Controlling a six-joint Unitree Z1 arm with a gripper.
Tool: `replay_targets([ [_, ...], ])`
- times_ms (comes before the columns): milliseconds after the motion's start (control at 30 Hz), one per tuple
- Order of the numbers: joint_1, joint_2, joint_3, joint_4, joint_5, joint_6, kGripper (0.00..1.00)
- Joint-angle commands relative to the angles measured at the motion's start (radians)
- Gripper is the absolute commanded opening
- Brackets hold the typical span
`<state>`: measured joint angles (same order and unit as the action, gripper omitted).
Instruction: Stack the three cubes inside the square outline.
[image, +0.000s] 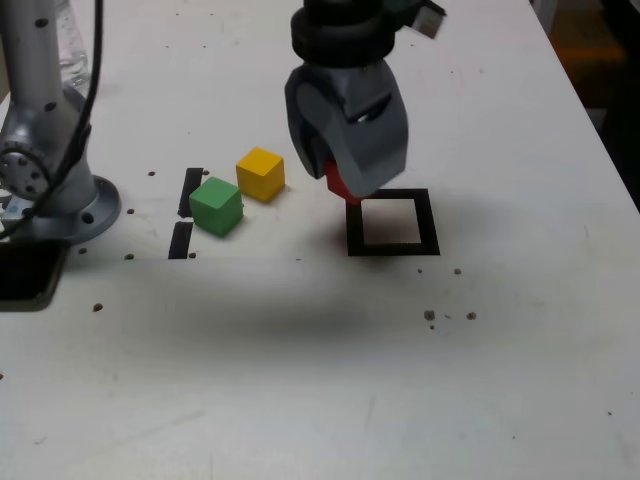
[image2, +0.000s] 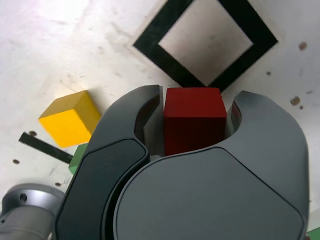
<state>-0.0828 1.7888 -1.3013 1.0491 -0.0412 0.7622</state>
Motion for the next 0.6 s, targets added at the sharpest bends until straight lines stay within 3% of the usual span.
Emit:
replay_targets([
  [0,-0.009,0.013,-0.009,0.001,0.009,0.015,0.10],
  [233,-0.035,0.051,-0.023,-0.012,0.070,0.090,0.09],
  [567,-0.053,0.072,-0.037,-0.094,0.064,0.315,0.07],
])
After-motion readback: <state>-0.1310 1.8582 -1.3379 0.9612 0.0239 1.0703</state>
